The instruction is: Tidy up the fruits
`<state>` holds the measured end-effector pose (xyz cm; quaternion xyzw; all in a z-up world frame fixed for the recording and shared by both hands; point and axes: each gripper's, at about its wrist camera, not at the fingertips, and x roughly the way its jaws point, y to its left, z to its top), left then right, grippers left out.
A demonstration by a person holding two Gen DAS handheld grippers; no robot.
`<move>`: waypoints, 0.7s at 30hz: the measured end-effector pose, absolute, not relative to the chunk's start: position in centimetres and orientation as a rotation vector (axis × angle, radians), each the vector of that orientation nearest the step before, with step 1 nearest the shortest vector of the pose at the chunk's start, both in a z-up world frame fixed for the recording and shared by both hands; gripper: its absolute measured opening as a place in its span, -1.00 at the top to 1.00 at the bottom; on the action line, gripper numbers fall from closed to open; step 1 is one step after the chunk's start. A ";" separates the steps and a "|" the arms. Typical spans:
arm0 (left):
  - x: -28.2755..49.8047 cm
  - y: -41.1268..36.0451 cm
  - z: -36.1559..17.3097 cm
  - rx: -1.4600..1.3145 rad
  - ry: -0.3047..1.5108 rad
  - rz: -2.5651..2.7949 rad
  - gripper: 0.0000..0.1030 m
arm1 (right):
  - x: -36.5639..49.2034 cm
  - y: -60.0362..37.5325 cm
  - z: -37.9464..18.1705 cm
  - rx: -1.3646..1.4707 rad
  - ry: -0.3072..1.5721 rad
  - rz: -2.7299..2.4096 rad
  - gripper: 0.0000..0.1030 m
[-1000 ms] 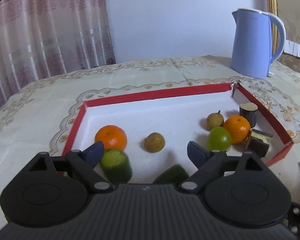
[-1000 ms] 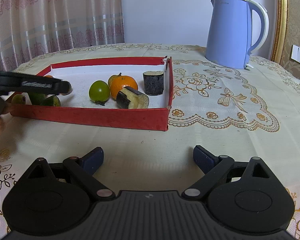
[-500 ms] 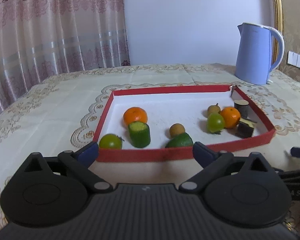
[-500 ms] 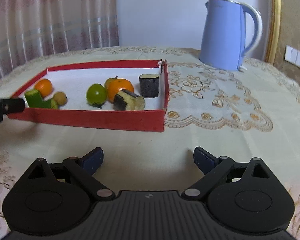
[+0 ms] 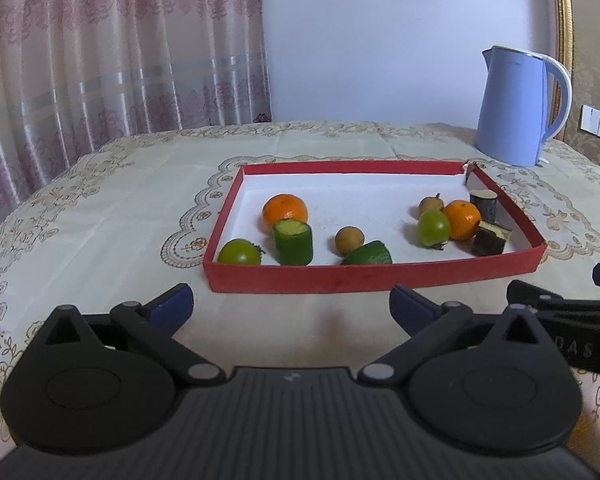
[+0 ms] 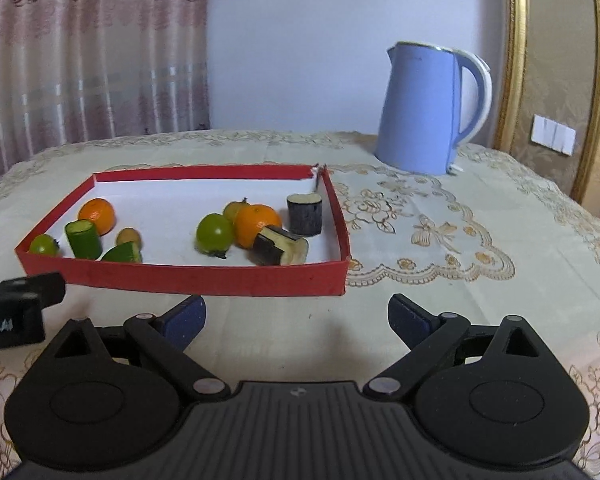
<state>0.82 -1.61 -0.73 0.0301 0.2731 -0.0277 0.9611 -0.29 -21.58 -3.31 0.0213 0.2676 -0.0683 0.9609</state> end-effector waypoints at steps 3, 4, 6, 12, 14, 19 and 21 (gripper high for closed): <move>0.8 -1.4 -0.8 0.058 0.555 -0.054 -1.00 | 0.0 -21.7 -3.6 0.074 0.562 -0.145 -0.91; 0.8 -1.4 -0.8 0.057 0.554 -0.054 -1.00 | 0.0 -21.6 -3.6 0.079 0.565 -0.142 -0.91; 0.8 -1.4 -0.8 0.059 0.552 -0.054 -1.00 | -0.1 -21.4 -3.6 0.079 0.563 -0.142 -0.91; 0.4 -1.6 -0.6 0.080 0.529 -0.051 -1.00 | -0.1 -20.9 -3.4 0.073 0.560 -0.135 -0.91; 0.4 -1.8 -0.4 0.081 0.527 -0.055 -1.00 | 0.0 -20.8 -3.4 0.071 0.563 -0.133 -0.91; 0.4 -2.0 -0.1 0.081 0.530 -0.063 -1.00 | 0.1 -20.7 -3.4 0.074 0.563 -0.132 -0.91; 0.4 -2.0 0.0 0.080 0.534 -0.065 -1.00 | 0.1 -20.6 -3.3 0.070 0.560 -0.134 -0.91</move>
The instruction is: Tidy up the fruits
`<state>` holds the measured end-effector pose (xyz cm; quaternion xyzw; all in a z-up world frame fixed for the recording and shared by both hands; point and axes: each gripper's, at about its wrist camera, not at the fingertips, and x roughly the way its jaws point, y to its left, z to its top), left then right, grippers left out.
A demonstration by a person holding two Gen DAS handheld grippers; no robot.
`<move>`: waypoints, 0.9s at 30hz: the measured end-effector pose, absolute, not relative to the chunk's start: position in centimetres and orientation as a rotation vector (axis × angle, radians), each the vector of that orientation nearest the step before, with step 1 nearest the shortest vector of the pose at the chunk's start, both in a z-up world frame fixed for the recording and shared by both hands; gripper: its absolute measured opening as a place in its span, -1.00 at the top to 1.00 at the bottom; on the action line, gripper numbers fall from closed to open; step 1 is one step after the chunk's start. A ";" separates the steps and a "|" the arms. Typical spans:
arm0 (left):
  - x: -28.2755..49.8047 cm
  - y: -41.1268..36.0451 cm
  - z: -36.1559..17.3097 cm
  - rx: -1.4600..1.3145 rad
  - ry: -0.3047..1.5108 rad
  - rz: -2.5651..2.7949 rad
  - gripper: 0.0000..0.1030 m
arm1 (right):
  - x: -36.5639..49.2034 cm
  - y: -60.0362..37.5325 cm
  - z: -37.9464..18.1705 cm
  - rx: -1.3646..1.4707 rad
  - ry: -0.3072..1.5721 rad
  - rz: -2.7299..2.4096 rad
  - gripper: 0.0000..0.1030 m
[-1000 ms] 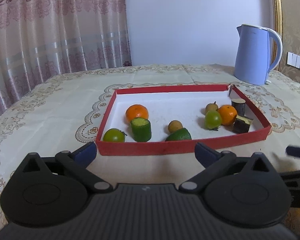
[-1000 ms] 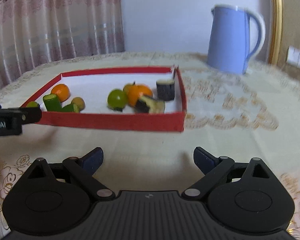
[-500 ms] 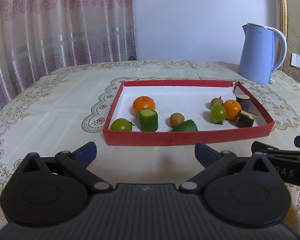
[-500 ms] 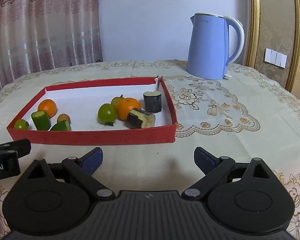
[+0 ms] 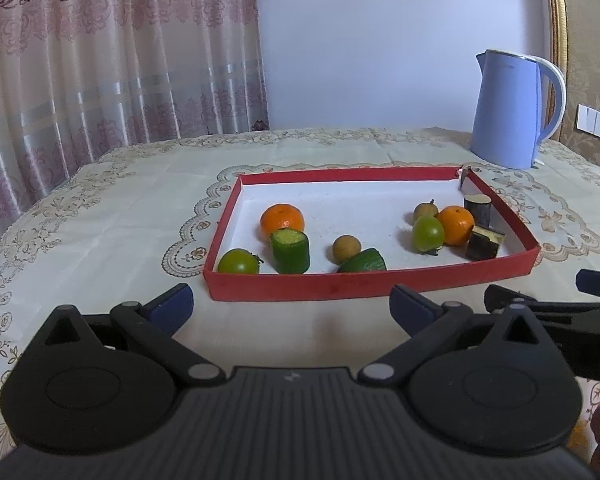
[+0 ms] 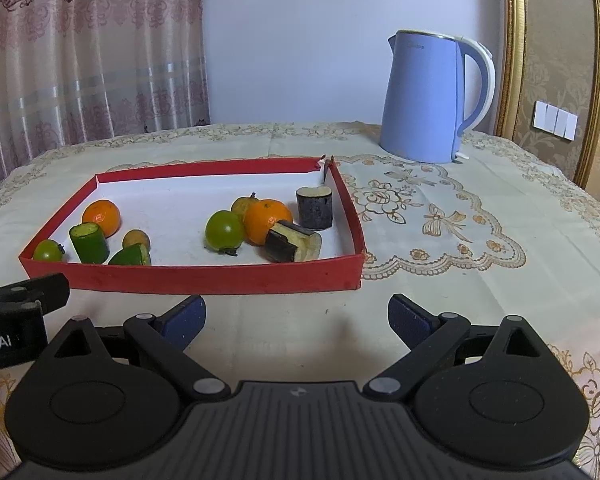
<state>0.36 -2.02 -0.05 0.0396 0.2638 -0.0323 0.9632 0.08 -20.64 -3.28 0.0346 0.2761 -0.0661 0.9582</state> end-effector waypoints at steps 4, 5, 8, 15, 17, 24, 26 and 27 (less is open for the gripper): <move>0.3 -2.0 0.1 0.079 0.535 -0.071 -1.00 | 0.1 -20.5 -3.2 0.061 0.554 -0.133 -0.91; 0.2 -2.1 0.1 0.079 0.533 -0.071 -1.00 | 0.1 -20.4 -3.1 0.060 0.552 -0.134 -0.91; 0.1 -2.1 0.2 0.081 0.528 -0.074 -1.00 | 0.1 -20.3 -3.1 0.054 0.551 -0.134 -0.91; -0.1 -2.4 0.4 0.092 0.518 -0.075 -1.00 | 0.2 -20.3 -2.9 0.051 0.546 -0.134 -0.91; 0.0 -2.4 0.4 0.094 0.518 -0.077 -1.00 | 0.2 -20.3 -2.8 0.050 0.544 -0.134 -0.91; 0.0 -2.5 0.4 0.101 0.518 -0.079 -1.00 | 0.4 -20.3 -2.8 0.048 0.544 -0.136 -0.91; 0.0 -2.4 0.3 0.100 0.518 -0.077 -1.00 | 0.4 -20.3 -2.8 0.047 0.545 -0.137 -0.91; 0.0 -2.4 0.3 0.098 0.519 -0.078 -1.00 | 0.4 -20.3 -2.8 0.048 0.546 -0.136 -0.91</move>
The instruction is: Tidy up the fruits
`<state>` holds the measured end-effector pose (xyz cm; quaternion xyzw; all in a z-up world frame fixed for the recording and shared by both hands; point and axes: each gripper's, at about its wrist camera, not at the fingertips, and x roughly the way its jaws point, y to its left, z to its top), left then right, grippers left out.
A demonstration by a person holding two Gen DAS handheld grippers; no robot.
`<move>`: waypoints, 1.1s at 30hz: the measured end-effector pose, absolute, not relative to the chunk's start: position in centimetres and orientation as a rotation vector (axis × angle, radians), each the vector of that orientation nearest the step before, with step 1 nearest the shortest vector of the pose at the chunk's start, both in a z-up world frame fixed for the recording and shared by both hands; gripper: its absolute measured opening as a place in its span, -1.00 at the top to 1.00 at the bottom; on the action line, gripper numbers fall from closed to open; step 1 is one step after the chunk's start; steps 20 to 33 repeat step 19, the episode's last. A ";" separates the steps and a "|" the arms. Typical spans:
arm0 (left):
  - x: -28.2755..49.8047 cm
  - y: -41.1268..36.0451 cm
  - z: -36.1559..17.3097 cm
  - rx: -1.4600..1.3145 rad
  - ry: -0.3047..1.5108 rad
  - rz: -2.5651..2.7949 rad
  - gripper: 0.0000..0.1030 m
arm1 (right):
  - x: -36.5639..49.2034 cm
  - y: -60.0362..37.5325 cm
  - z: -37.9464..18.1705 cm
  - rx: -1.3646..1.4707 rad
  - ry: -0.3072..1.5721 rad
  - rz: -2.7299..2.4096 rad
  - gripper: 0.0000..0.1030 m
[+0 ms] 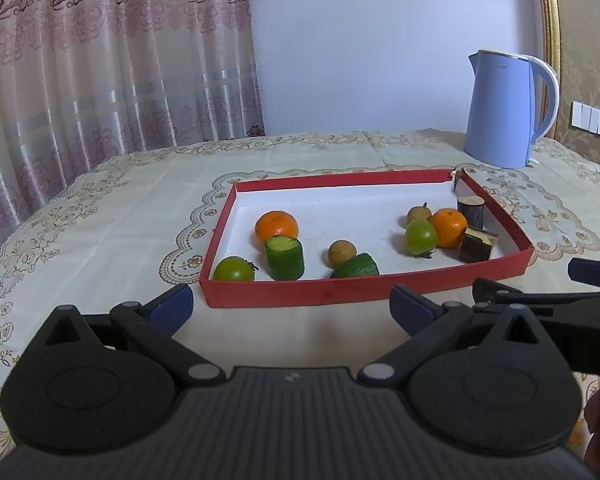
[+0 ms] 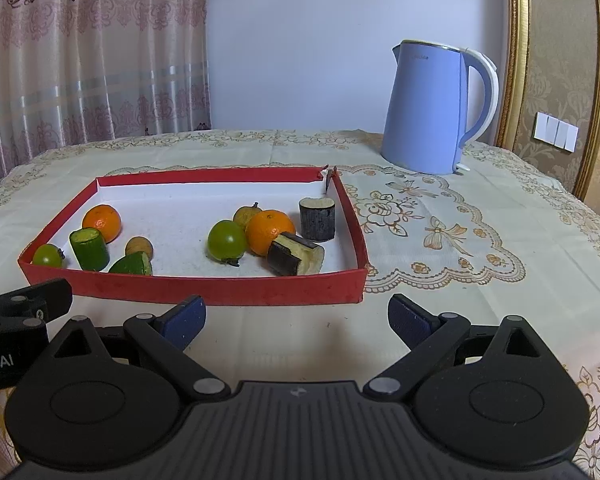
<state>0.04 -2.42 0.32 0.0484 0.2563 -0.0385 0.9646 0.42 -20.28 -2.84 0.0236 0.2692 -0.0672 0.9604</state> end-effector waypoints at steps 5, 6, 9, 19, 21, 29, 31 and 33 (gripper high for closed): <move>0.1 -2.5 0.2 0.110 0.520 -0.072 -1.00 | 0.6 -20.3 -3.0 0.052 0.549 -0.135 -0.91; 0.2 -2.6 0.2 0.111 0.521 -0.074 -1.00 | 0.6 -20.3 -3.0 0.051 0.550 -0.133 -0.91; 0.3 -2.6 0.0 0.115 0.524 -0.073 -1.00 | 0.8 -20.3 -3.1 0.049 0.554 -0.134 -0.91; 0.6 -2.7 -0.4 0.129 0.517 -0.069 -1.00 | 1.0 -20.2 -3.4 0.039 0.548 -0.146 -0.91; 0.6 -2.7 -0.4 0.129 0.517 -0.069 -1.00 | 1.0 -20.2 -3.4 0.039 0.548 -0.146 -0.91; 0.6 -2.7 -0.4 0.129 0.517 -0.069 -1.00 | 1.0 -20.2 -3.4 0.039 0.548 -0.146 -0.91; 0.6 -2.7 -0.4 0.129 0.517 -0.069 -1.00 | 1.0 -20.2 -3.4 0.039 0.548 -0.146 -0.91; 0.6 -2.7 -0.4 0.129 0.517 -0.069 -1.00 | 1.0 -20.2 -3.4 0.039 0.548 -0.146 -0.91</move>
